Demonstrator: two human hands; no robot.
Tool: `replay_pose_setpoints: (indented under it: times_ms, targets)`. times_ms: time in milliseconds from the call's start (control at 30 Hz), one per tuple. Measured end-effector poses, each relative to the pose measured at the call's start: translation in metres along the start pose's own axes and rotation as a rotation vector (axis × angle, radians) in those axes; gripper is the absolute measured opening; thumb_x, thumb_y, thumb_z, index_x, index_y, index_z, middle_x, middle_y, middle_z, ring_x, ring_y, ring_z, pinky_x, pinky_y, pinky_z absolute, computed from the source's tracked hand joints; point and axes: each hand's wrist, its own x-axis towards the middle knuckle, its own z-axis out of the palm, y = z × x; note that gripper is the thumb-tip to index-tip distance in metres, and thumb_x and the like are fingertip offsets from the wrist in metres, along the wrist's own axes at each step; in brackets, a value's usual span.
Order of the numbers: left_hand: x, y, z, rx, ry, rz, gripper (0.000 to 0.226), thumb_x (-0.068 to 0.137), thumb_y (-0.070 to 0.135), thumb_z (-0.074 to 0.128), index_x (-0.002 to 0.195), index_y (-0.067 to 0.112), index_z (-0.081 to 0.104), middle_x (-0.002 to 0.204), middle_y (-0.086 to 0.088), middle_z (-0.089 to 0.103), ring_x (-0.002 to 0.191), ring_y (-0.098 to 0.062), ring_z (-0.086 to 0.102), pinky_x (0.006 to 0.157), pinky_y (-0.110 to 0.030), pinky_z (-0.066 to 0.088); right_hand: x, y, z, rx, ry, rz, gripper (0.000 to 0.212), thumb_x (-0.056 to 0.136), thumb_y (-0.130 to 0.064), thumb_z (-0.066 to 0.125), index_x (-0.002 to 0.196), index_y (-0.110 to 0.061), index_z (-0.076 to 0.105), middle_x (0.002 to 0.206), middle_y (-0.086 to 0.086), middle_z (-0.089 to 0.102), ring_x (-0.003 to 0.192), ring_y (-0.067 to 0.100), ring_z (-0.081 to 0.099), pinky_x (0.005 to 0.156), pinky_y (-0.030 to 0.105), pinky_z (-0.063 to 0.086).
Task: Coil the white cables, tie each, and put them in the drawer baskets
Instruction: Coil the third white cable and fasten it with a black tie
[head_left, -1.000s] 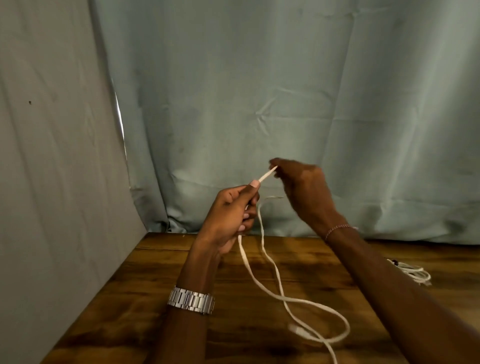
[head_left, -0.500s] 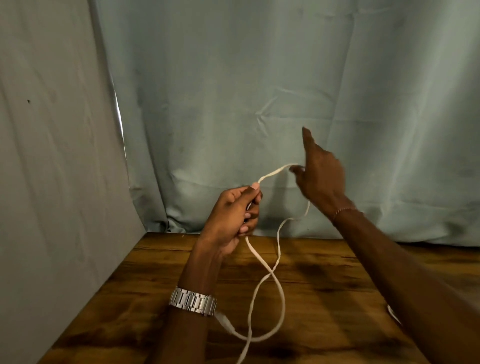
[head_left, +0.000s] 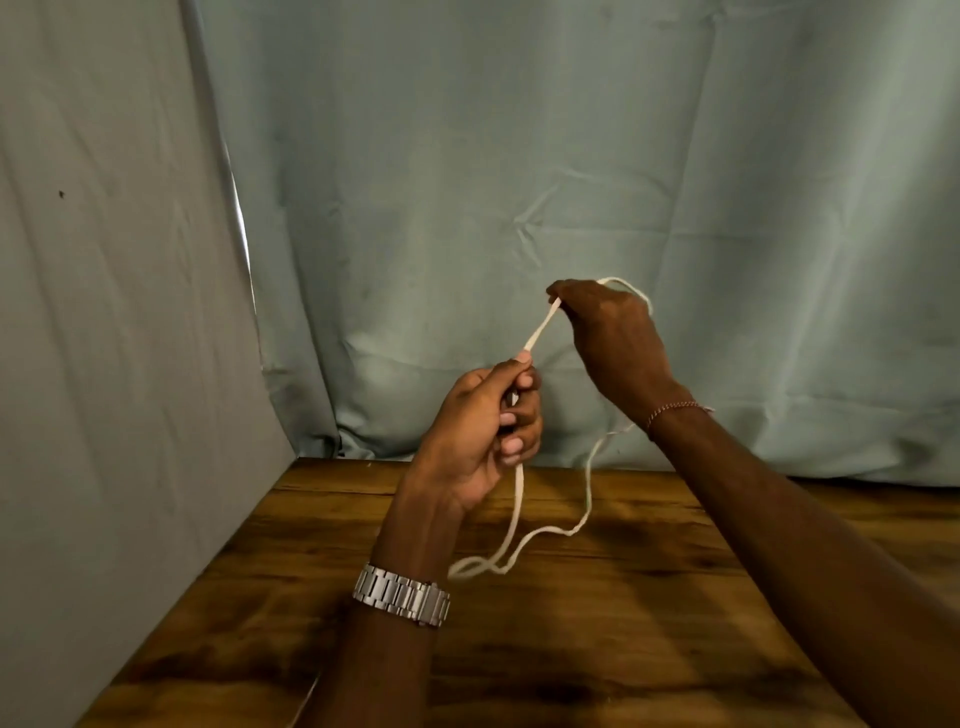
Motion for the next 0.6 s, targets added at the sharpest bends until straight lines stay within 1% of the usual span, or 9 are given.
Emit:
replay_pose_setpoints:
  times_ms: [100,167,233,333,367,433,500,533,600]
  targets:
    - [-0.004,0.002,0.005,-0.010,-0.061,-0.039,0.035,0.106,0.029,0.039,0.074,0.016,0.045,0.047,0.005,0.029,0.029,-0.007,0.032,0.033,-0.016,0.023,0.008,0.019,0.011,-0.013,-0.013,0.155,0.025,0.095,0.001,0.061,0.117,-0.003,0.073,0.112,0.017,0.075,0.098,0.039,0.072,0.084,0.043,0.058]
    - [-0.006,0.003,0.007,-0.013,-0.101,-0.041,0.036,0.106,0.029,0.039,0.073,0.016,0.044,0.046,0.005,0.028,0.027,-0.007,0.030,0.033,-0.016,0.021,0.010,0.029,0.013,-0.031,-0.095,0.272,0.029,0.098,-0.002,0.057,0.123,-0.004,0.071,0.113,0.020,0.074,0.101,0.044,0.069,0.087,0.042,0.054]
    - [-0.008,0.005,0.008,-0.028,-0.107,-0.017,0.036,0.105,0.029,0.039,0.072,0.016,0.044,0.047,0.005,0.028,0.027,-0.007,0.027,0.034,-0.018,0.015,0.011,0.033,0.010,-0.023,-0.209,0.296,0.030,0.098,-0.003,0.057,0.126,-0.002,0.069,0.112,0.025,0.072,0.102,0.046,0.067,0.088,0.041,0.050]
    - [-0.006,0.008,0.004,-0.101,-0.070,0.012,0.037,0.106,0.029,0.036,0.073,0.016,0.045,0.047,0.005,0.028,0.028,-0.005,0.024,0.034,-0.021,0.012,0.005,0.018,0.001,0.111,-0.312,0.182,0.045,0.095,-0.014,0.067,0.138,-0.003,0.059,0.130,0.024,0.065,0.106,0.044,0.067,0.095,0.042,0.050]
    - [-0.004,0.008,0.003,-0.117,-0.047,0.016,0.038,0.107,0.030,0.035,0.073,0.016,0.045,0.048,0.005,0.028,0.029,-0.005,0.023,0.034,-0.021,0.012,0.001,0.009,-0.003,0.154,-0.325,0.142,0.057,0.093,-0.019,0.072,0.144,-0.005,0.053,0.140,0.020,0.059,0.101,0.041,0.069,0.096,0.041,0.051]
    - [-0.002,0.008,0.000,-0.133,-0.002,0.020,0.039,0.107,0.030,0.034,0.073,0.015,0.045,0.047,0.005,0.029,0.029,-0.005,0.023,0.033,-0.019,0.013,-0.007,-0.010,-0.011,0.226,-0.297,0.052,0.068,0.090,-0.026,0.075,0.149,-0.010,0.046,0.149,0.014,0.052,0.078,0.024,0.070,0.089,0.033,0.053]
    - [-0.002,0.008,-0.002,-0.131,0.020,0.030,0.039,0.107,0.031,0.035,0.073,0.015,0.045,0.046,0.005,0.029,0.028,-0.004,0.023,0.032,-0.018,0.014,-0.013,-0.030,-0.019,0.330,-0.272,-0.056,0.059,0.092,-0.021,0.072,0.146,-0.012,0.050,0.145,0.010,0.055,0.070,0.010,0.062,0.079,0.019,0.053]
    - [-0.002,0.008,-0.001,-0.121,0.029,0.037,0.039,0.107,0.031,0.035,0.073,0.015,0.045,0.046,0.005,0.028,0.028,-0.004,0.023,0.031,-0.018,0.014,-0.016,-0.039,-0.020,0.383,-0.269,-0.102,0.049,0.094,-0.017,0.069,0.141,-0.011,0.055,0.139,0.009,0.061,0.075,0.010,0.062,0.078,0.019,0.054]
    - [-0.002,0.008,0.000,-0.096,0.049,0.037,0.040,0.107,0.033,0.036,0.074,0.014,0.046,0.046,0.005,0.028,0.027,-0.004,0.024,0.031,-0.018,0.016,-0.019,-0.048,-0.018,0.419,-0.237,-0.164,0.030,0.098,-0.011,0.061,0.127,-0.006,0.065,0.118,0.010,0.071,0.084,0.018,0.067,0.079,0.027,0.056]
